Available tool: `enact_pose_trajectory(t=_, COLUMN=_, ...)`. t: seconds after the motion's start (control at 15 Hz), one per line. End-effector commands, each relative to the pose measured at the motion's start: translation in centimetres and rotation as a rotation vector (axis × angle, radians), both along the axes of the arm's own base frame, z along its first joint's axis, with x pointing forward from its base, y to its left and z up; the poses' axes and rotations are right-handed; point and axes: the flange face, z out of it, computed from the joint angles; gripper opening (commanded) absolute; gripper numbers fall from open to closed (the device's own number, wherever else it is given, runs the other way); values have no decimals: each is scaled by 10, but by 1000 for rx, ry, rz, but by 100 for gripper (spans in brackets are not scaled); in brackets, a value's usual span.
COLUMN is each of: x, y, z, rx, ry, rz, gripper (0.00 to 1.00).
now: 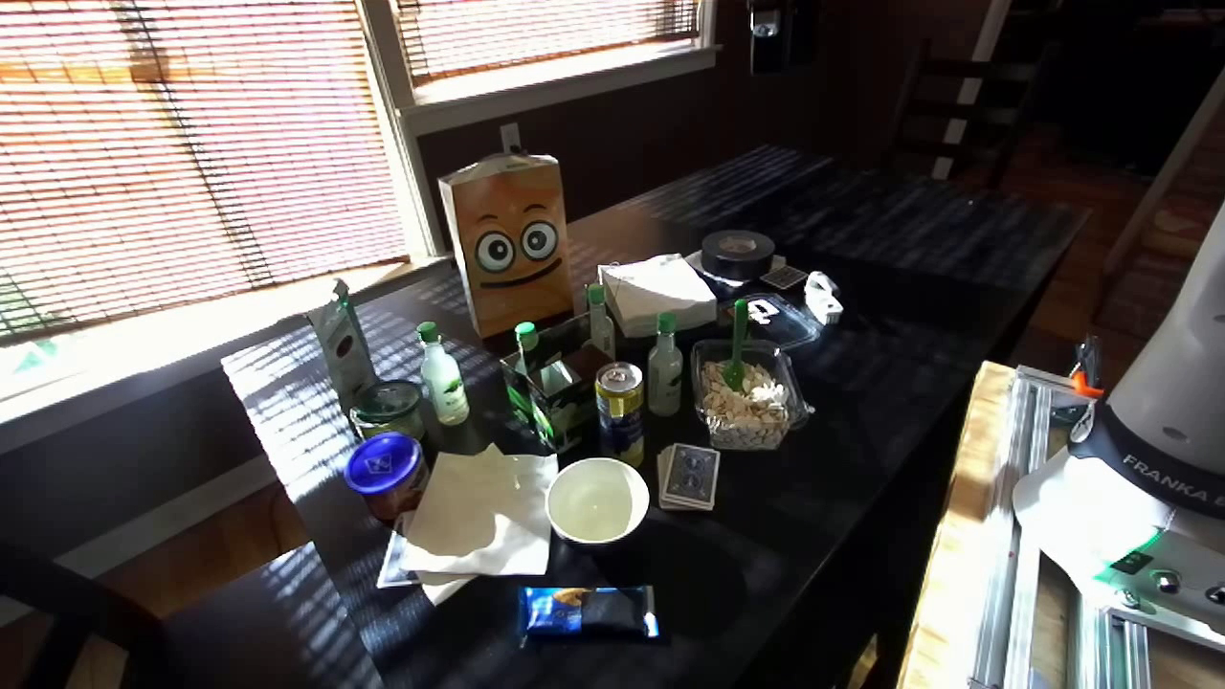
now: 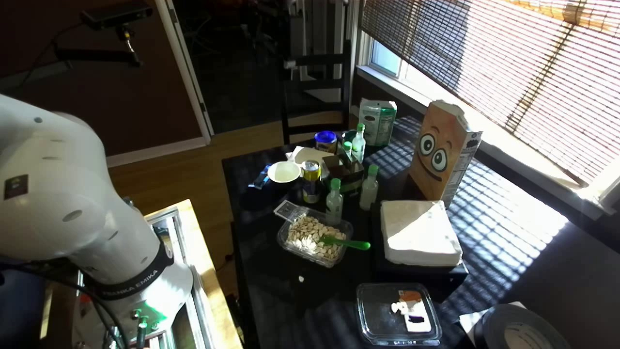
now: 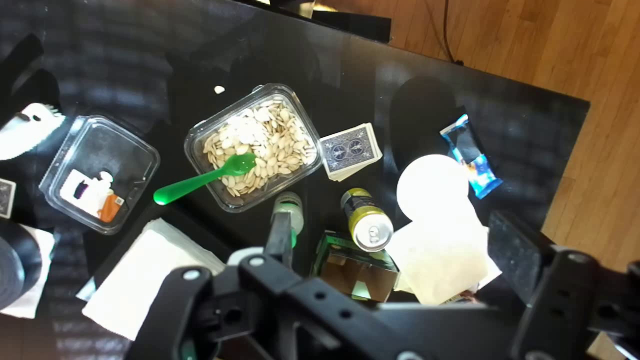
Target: Transfer a spoonful of contents from the right bowl to the left bowl
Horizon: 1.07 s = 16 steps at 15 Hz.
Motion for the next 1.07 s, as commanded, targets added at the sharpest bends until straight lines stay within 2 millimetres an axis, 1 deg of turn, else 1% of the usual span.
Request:
enact_pose_trajectory(t=0.0, x=4, y=-59, z=-47, rx=134, ry=-8, rz=-30, gripper=100)
enact_pose_trajectory(t=0.2, x=-4, y=-107, z=-90, rx=304, ry=-10, rz=-4, gripper=100)
enact_pose_trajectory(t=0.4, x=-12, y=-143, z=-129, rx=459, ry=-20, rz=34, gripper=100)
enact_pose_trajectory(t=0.47, x=-15, y=-152, z=-143, rx=512, ry=-21, rz=45, gripper=100)
enact_pose_trajectory(t=0.53, x=-17, y=-158, z=-153, rx=567, ry=-9, rz=60, gripper=100)
enact_pose_trajectory(t=0.6, x=-17, y=-161, z=-158, rx=619, ry=-2, rz=77, gripper=100)
enact_pose_trajectory(t=0.67, x=-20, y=-157, z=-146, rx=530, ry=-4, rz=52, gripper=100)
enact_pose_trajectory(t=0.8, x=-21, y=-164, z=-159, rx=582, ry=1, rz=65, gripper=100)
enact_pose_trajectory(t=1.0, x=-20, y=-162, z=-162, rx=592, ry=5, rz=70, gripper=100)
